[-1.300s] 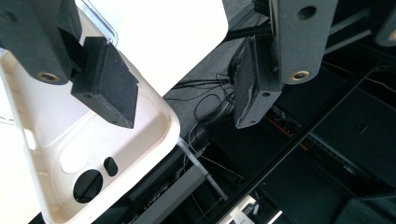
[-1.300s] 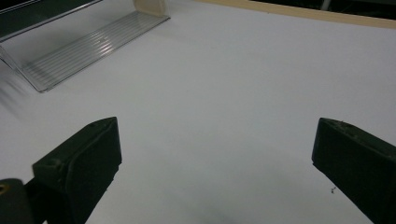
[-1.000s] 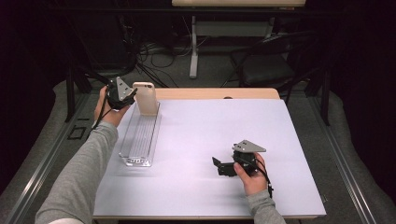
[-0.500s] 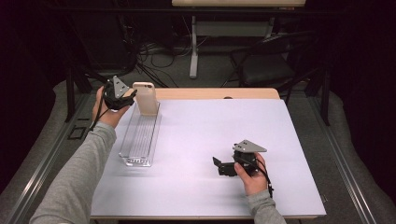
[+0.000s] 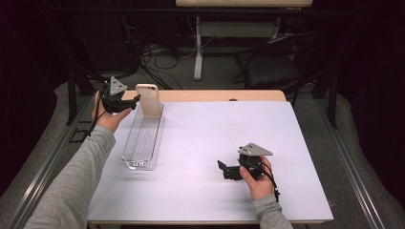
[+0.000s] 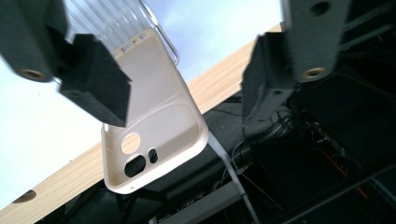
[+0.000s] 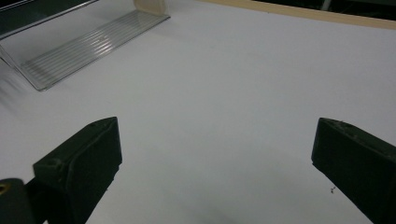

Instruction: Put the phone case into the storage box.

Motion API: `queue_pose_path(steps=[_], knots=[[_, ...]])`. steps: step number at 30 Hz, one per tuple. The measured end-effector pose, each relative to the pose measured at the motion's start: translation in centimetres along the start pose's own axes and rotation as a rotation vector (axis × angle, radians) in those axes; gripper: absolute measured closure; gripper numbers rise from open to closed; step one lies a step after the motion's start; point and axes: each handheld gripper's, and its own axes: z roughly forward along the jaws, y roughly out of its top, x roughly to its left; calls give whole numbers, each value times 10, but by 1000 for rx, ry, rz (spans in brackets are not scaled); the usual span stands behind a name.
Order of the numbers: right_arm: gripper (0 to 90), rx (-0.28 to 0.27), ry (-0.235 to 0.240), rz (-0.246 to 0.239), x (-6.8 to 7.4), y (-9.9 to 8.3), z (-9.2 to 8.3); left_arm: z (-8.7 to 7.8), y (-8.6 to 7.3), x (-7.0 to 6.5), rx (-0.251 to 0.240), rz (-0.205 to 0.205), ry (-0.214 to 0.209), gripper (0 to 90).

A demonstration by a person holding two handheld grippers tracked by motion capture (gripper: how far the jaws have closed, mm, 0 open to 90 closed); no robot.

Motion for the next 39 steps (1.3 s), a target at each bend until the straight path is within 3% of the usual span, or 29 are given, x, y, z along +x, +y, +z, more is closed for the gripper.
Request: queue_pose_path(steps=[9, 19, 29, 34, 39], knots=[[15, 3, -1, 4, 0, 0, -1, -6, -1, 6, 11, -117, -83, 239], [15, 1, -2, 0, -1, 1, -1, -13, 0, 6, 18, -164, -140, 220], [15, 3, 1, 5, -1, 1, -1, -15, 2, 4, 35, -243, -195, 154], [15, 2, 2, 3, 0, 1, -1, -17, 2, 4, 17, -309, -228, 154], [15, 2, 0, 1, 0, 1, -1, -17, 1, 5, 55, -306, -220, 156]])
